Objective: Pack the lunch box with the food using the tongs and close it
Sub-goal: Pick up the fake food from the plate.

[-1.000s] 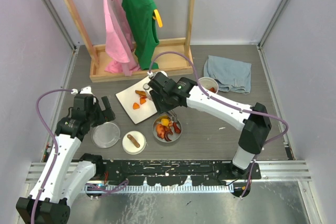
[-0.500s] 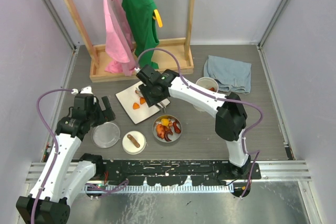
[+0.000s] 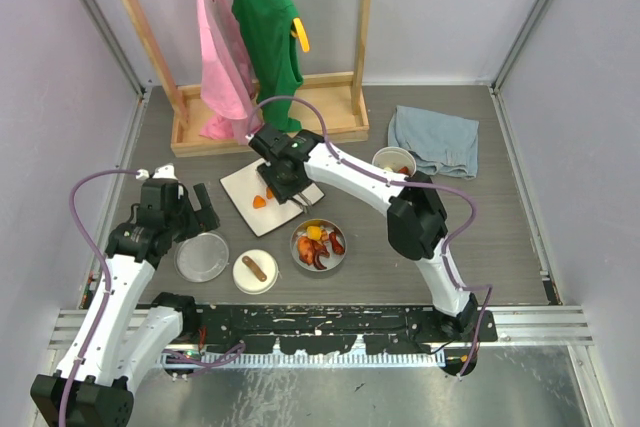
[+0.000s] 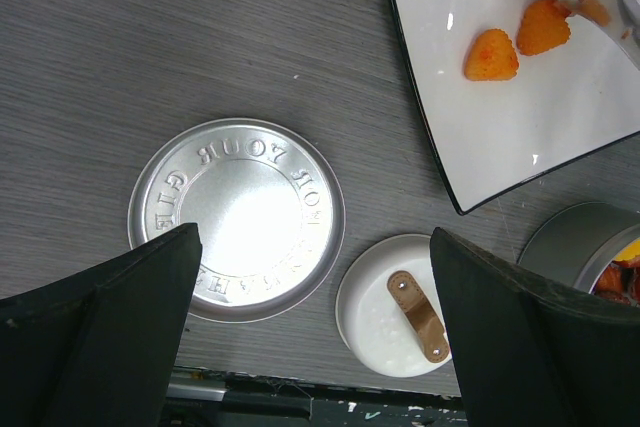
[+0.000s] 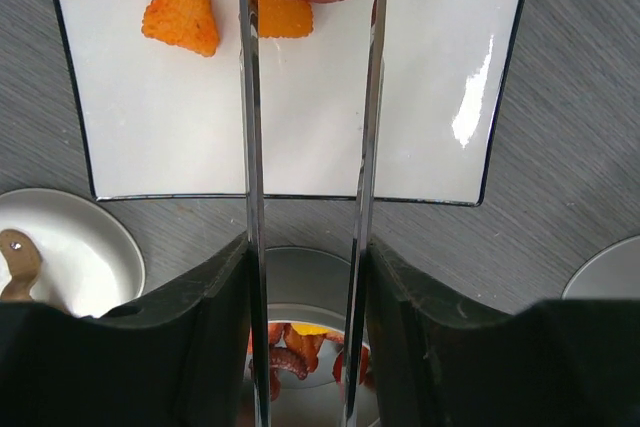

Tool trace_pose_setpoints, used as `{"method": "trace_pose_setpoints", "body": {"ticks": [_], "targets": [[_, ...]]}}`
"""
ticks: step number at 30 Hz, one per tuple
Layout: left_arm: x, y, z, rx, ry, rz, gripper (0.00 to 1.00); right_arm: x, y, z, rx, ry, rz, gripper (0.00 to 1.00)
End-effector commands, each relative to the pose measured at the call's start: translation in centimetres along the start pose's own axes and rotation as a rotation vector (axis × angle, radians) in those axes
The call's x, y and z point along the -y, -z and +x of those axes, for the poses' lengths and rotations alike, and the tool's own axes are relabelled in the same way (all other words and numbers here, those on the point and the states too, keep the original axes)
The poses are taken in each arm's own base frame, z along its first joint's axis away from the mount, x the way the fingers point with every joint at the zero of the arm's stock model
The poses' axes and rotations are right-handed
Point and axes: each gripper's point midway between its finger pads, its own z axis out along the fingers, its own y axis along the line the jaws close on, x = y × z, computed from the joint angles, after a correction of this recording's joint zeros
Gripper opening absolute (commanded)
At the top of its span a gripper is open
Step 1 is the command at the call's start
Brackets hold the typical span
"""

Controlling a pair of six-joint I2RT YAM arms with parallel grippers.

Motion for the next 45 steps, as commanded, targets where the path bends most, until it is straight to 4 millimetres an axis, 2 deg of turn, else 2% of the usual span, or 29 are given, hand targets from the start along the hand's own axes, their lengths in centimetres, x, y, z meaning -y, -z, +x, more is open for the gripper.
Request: {"method": "trace_pose_setpoints", "body": {"ticks": [1, 14, 31, 38, 45], "targets": [[0.4, 0.0, -1.3, 0.052, 0.002, 0.020, 0.98, 0.3, 1.3, -2.2, 0.058, 0.026, 0.010, 0.49], [0.4, 0.0, -1.3, 0.054, 0.002, 0.018, 0.98, 0.0, 1.6, -2.8, 0.074, 0.004, -0.008, 0.40], [0.4, 0.0, -1.3, 0.052, 0.001, 0.017, 0.98, 1.0, 0.5, -2.0, 0.016, 0.033, 0.051, 0.42], [0.4, 0.0, -1.2, 0.048, 0.001, 0.017, 0.98, 1.0, 0.2, -1.6, -0.017, 0.058, 0.054, 0.45], [0.4, -0.1, -1.2, 0.046, 0.001, 0.018, 0.98, 1.3, 0.5, -1.6, -0.021, 0.064, 0.075, 0.44]]}}
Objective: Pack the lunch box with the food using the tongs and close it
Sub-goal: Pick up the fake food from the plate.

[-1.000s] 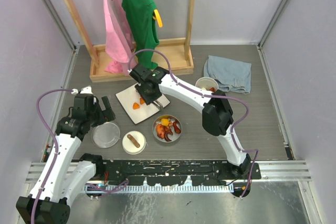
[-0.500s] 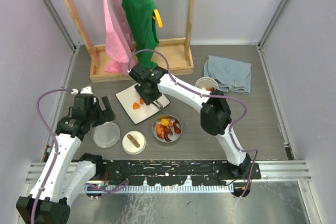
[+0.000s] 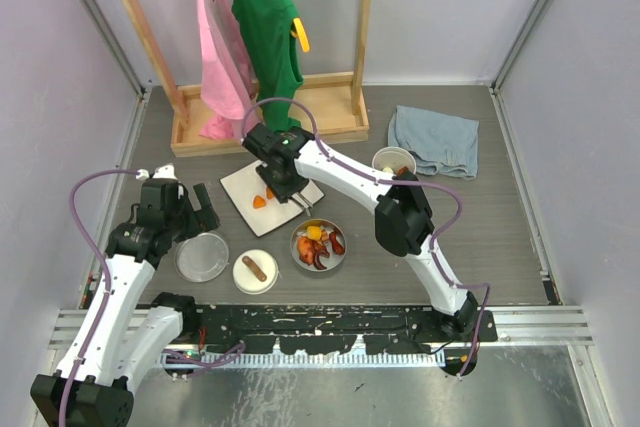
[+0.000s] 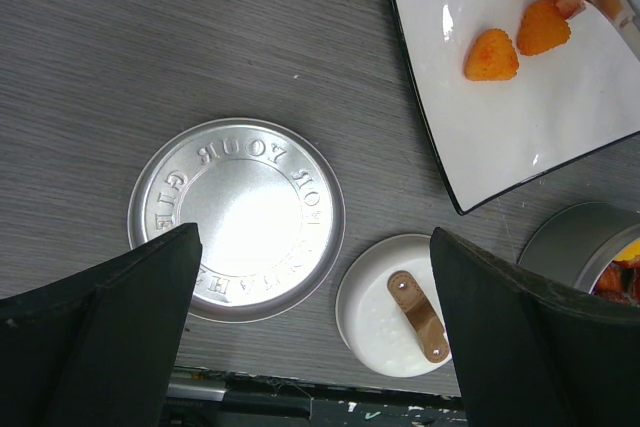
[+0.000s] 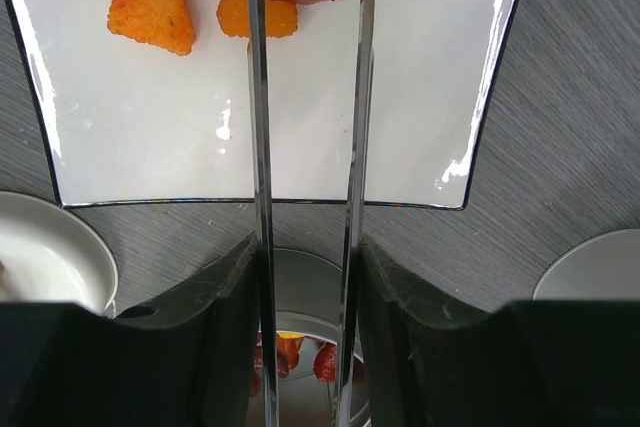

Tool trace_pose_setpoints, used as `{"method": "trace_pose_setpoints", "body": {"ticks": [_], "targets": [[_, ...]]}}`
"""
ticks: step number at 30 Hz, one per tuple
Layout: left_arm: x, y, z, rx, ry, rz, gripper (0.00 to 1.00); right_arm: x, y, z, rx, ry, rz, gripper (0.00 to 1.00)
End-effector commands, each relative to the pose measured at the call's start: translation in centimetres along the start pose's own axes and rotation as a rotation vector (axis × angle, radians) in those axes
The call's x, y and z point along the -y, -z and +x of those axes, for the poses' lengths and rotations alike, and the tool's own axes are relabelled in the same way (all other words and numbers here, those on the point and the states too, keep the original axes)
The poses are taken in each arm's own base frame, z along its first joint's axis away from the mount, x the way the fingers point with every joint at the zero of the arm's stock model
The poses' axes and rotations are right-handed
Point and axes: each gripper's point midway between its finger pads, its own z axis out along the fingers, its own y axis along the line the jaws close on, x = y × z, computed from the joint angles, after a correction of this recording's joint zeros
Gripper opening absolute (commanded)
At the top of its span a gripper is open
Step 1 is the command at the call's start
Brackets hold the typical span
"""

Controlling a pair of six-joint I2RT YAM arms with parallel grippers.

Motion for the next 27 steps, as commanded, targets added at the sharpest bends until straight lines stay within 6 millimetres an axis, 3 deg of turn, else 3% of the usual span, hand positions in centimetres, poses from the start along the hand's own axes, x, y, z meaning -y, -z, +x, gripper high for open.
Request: {"method": "trace_pose_setpoints", "body": {"ticks": [1, 3, 10, 18, 27], "targets": [[0.4, -0.1, -1.2, 0.048, 0.001, 0.017, 0.98, 0.7, 1.9, -1.5, 0.051, 0.004, 0.027, 0.43], [0.4, 0.0, -1.2, 0.049, 0.002, 0.016, 0.98, 1.5, 2.2, -1.7, 0.064, -0.002, 0.068, 0.41], [0.4, -0.1, -1.2, 0.047, 0.001, 0.018, 0.98, 1.3, 3.4, -2.1, 0.093, -0.028, 0.038, 0.38], [0.5, 0.0, -1.2, 0.047, 0.001, 0.020, 0.98, 1.7, 3.4, -1.7, 0.081, -0.034, 0.061, 0.38], [0.4, 0.0, -1.2, 0.048, 0.001, 0.017, 0.98, 1.7, 6.6, -3.4, 0.212, -0.080, 0.016, 0.31]]}}
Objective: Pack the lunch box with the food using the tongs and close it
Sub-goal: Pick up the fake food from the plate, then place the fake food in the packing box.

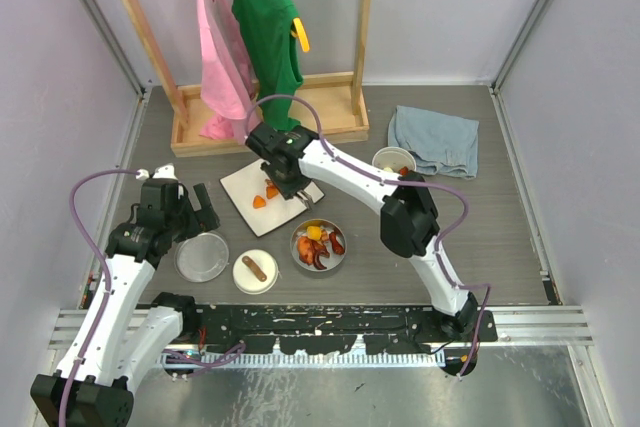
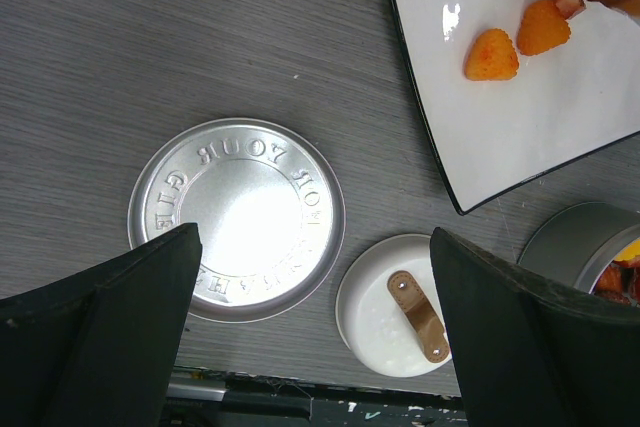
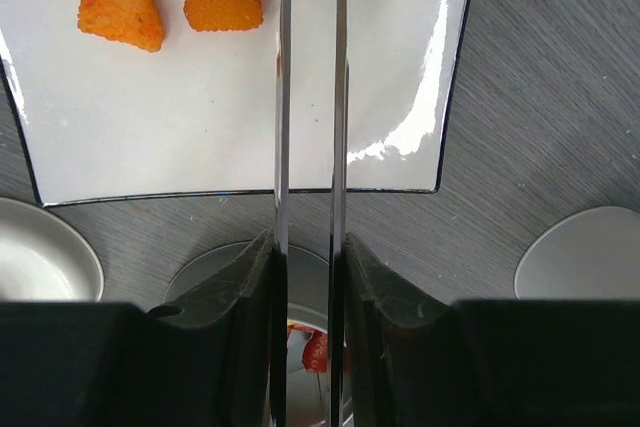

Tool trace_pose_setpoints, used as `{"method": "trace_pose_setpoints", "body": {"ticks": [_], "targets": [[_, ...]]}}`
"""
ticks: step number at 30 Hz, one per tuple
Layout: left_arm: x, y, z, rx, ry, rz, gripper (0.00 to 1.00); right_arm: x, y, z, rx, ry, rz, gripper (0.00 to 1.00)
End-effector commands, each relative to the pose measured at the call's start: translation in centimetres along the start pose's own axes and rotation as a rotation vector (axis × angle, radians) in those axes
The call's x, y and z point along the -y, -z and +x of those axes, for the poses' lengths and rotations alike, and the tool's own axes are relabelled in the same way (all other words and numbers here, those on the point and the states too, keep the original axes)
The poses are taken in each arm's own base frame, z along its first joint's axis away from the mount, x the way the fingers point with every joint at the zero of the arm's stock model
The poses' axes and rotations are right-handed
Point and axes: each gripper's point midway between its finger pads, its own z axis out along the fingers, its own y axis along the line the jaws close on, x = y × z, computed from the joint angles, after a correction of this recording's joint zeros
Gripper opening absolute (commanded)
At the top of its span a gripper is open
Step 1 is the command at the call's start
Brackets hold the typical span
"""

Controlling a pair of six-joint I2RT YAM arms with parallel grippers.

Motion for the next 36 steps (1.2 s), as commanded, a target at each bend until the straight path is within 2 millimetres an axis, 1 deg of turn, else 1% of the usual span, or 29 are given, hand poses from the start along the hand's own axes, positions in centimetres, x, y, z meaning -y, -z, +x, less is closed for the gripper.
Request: {"method": "trace_pose_setpoints", "body": {"ticks": [1, 2, 4, 8, 11, 14, 18, 20, 23, 28, 33, 36], "targets": [[0.4, 0.0, -1.2, 0.049, 0.002, 0.017, 0.98, 0.9, 6.1, -3.5, 0.207, -0.081, -0.042, 0.31], [0.4, 0.0, -1.2, 0.048, 0.001, 0.018, 0.98, 1.0, 6.3, -3.4, 0.215, -0.089, -0.045, 0.30], [0.4, 0.0, -1.2, 0.047, 0.002, 0.016, 0.98, 0.4, 7.0, -3.4, 0.236, -0.106, -0.092, 0.30], [0.4, 0.0, -1.2, 0.047, 0.001, 0.018, 0.98, 0.3, 7.7, -3.0, 0.252, -0.132, -0.121, 0.29], [0.4, 0.0, -1.2, 0.048, 0.001, 0.018, 0.98, 0.2, 7.9, -2.4, 0.255, -0.153, -0.138, 0.29], [0.4, 0.0, -1.2, 0.050, 0.001, 0.015, 0.98, 0.4, 8.6, -1.7, 0.260, -0.190, -0.146, 0.29], [0.4, 0.0, -1.2, 0.052, 0.001, 0.016, 0.98, 0.5, 10.6, -0.8, 0.296, -0.233, -0.186, 0.30], [0.4, 0.0, -1.2, 0.050, 0.001, 0.018, 0.98, 0.5, 11.5, 0.2, 0.296, -0.247, -0.206, 0.30], [0.4, 0.0, -1.2, 0.046, 0.001, 0.018, 0.98, 0.7, 12.5, 2.4, 0.288, -0.271, -0.231, 0.31], [0.5, -0.1, -1.1, 0.044, 0.002, 0.022, 0.98, 0.6, 14.2, 7.0, 0.257, -0.313, -0.299, 0.32], [0.6, 0.0, -1.2, 0.045, 0.002, 0.026, 0.98, 0.5, 15.2, 11.1, 0.203, -0.345, -0.349, 0.32], [0.6, 0.0, -1.2, 0.046, 0.001, 0.026, 0.98, -0.3, 15.6, 13.4, 0.169, -0.351, -0.414, 0.33]]}}
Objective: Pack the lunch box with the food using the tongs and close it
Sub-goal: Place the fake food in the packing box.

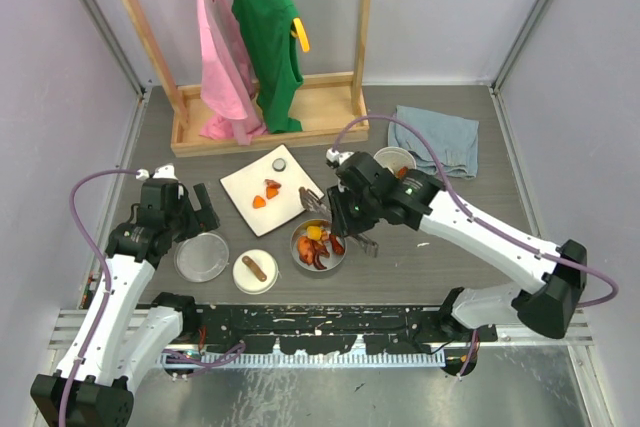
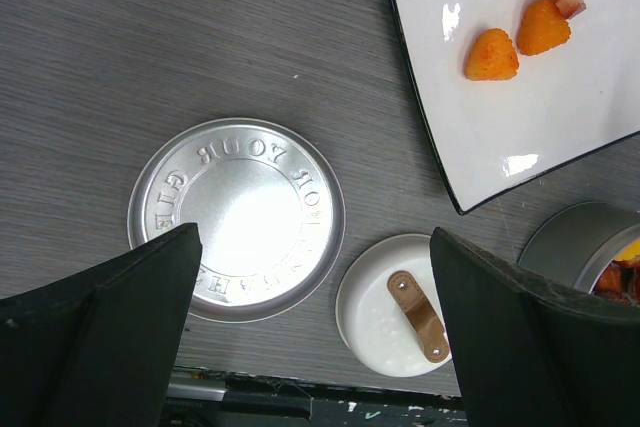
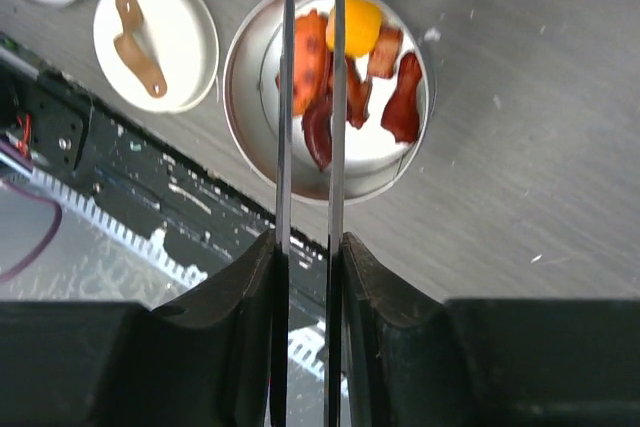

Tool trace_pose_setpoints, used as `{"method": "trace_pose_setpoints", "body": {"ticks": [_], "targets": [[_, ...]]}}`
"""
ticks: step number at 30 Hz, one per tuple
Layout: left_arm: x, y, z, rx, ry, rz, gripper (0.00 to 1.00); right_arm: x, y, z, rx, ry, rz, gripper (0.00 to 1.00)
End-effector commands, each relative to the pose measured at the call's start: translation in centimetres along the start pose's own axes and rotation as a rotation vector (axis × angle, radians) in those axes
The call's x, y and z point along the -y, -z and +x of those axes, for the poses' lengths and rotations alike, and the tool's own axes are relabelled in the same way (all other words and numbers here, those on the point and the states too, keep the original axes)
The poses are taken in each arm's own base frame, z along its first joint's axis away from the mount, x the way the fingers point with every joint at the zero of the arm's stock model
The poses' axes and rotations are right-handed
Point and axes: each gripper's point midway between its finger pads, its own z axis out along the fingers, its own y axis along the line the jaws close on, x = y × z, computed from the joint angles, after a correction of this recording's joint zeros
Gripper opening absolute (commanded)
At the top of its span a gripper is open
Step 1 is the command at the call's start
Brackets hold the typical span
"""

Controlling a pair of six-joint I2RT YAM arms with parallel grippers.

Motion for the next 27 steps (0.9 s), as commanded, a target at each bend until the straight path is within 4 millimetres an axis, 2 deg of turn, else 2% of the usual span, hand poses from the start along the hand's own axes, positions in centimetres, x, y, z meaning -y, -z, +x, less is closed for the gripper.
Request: {"method": "trace_pose_setpoints", "body": {"ticks": [1, 6, 9, 13, 24, 27], "targets": [[0.6, 0.0, -1.1, 0.046, 0.002, 0.026, 0.98, -1.3, 1.5, 2.4, -0.032, -0.054, -0.122, 0.33], [0.6, 0.0, -1.2, 0.046, 0.003, 0.027, 0.98, -1.8, 1.6, 5.6, -0.087, -0.101, -0.203, 0.33], [0.5, 0.1, -1.1, 0.046, 0.003, 0.025, 0.98, -2.4, 1.8, 7.0, -0.108, -0.126, -0.264, 0.33], [0.5, 0.0, -1.1, 0.045, 0.003, 0.025, 0.98, -2.3, 1.1, 8.5, -0.148, -0.134, -0.265, 0.33], [0.5, 0.0, -1.1, 0.044, 0.002, 0.023, 0.98, -3.1, -0.7, 8.6, -0.173, -0.106, -0.281, 0.35], [0.5, 0.0, -1.1, 0.042, 0.002, 0.022, 0.98, -2.6, -0.9, 8.7, -0.172, -0.107, -0.254, 0.40]]}}
